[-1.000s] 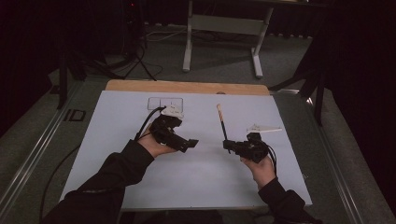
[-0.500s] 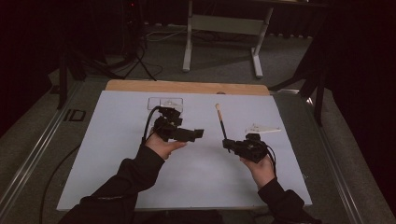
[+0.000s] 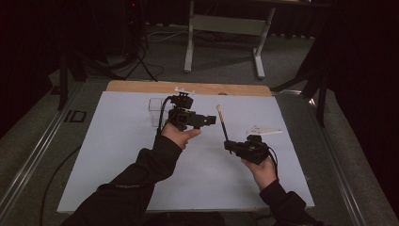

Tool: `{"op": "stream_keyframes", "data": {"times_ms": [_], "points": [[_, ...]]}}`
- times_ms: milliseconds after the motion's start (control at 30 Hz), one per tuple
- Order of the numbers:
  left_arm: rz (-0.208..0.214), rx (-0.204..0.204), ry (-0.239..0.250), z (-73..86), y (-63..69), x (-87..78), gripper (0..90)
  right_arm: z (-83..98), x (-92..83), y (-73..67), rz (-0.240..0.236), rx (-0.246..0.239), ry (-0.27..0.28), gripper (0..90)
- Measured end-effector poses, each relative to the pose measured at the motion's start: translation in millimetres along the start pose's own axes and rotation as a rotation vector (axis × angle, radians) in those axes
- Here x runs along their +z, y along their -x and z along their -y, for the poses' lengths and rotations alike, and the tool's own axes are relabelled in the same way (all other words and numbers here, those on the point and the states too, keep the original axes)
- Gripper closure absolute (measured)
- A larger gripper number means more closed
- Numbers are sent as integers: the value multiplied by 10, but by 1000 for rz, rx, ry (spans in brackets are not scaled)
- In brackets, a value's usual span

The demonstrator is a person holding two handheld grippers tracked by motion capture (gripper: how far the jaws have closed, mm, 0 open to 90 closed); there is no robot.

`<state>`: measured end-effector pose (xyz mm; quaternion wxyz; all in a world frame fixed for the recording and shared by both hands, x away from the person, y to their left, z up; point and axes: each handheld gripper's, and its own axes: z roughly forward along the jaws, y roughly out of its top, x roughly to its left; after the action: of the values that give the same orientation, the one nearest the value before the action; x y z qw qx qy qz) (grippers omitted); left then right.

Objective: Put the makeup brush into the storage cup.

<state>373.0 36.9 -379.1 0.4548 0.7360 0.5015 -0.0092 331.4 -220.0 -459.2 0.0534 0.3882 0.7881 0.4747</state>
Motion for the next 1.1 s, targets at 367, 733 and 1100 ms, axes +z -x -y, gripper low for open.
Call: {"op": "stream_keyframes", "data": {"times_ms": [367,733,1100], "points": [[24,-28,17,-1,40,277,343,1,14,-6,-4,-2,-5,852],[78,-84,44,64,7,491,601,4,28,1,-8,5,-9,852],[158,-123,85,105,22,551,820,7,38,6,-10,8,-16,852]]}}
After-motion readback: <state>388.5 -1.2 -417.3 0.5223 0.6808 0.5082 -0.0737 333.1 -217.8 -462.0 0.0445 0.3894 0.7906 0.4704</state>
